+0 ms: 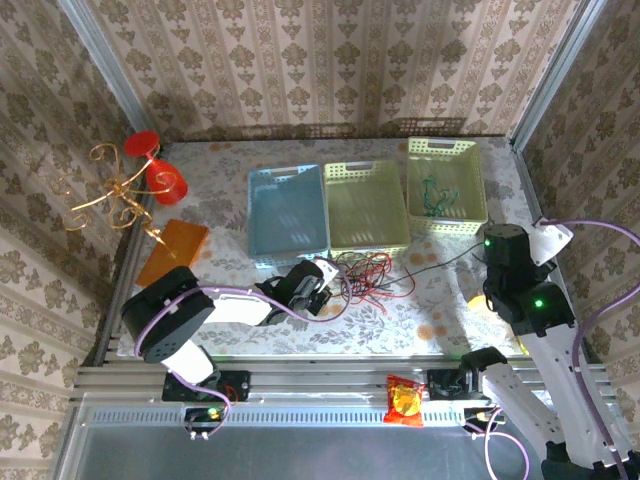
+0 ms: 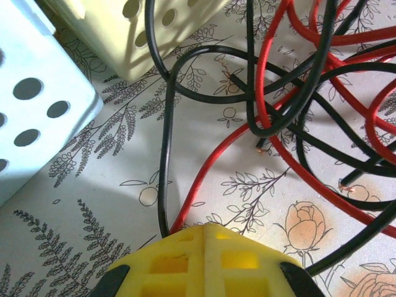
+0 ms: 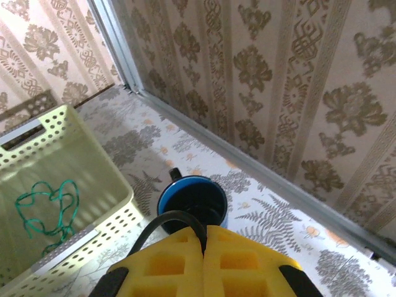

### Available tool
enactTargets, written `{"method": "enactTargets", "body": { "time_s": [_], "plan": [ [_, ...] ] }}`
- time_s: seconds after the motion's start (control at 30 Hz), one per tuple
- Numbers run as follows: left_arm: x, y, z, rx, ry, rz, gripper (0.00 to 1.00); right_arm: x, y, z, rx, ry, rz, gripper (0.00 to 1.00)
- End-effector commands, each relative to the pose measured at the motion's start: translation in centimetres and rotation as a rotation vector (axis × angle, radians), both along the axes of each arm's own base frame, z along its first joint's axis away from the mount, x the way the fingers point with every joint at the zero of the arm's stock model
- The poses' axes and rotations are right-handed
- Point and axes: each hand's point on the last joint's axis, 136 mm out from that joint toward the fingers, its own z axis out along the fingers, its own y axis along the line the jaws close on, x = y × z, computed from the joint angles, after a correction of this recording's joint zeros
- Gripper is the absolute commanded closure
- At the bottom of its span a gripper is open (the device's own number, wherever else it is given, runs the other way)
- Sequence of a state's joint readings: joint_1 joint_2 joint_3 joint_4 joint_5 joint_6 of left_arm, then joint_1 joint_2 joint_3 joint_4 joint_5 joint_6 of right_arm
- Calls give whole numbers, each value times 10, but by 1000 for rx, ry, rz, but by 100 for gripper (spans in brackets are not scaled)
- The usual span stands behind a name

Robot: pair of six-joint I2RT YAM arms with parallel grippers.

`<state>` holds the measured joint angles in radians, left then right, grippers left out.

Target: Untangle the cables

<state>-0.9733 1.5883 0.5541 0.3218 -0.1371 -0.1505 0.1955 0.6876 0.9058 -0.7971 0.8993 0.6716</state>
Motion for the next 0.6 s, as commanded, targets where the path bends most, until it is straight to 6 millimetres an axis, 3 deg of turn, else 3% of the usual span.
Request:
{"method": "enactTargets", "body": {
  "time_s": [0.0, 0.17, 0.37, 0.57],
  "plan": [
    [1, 18, -10, 44, 17, 55, 100, -13, -16, 26, -67, -40, -79, 100],
    [1, 24, -13, 48, 21, 76, 100, -11, -18, 40, -55, -80, -58, 100],
    [1, 27, -13, 53, 18, 86, 100, 2, -4, 63, 56, -203, 72, 100],
    [0, 31, -17, 65, 23, 91, 100, -8, -6, 100, 33, -310, 66, 100]
  ]
}}
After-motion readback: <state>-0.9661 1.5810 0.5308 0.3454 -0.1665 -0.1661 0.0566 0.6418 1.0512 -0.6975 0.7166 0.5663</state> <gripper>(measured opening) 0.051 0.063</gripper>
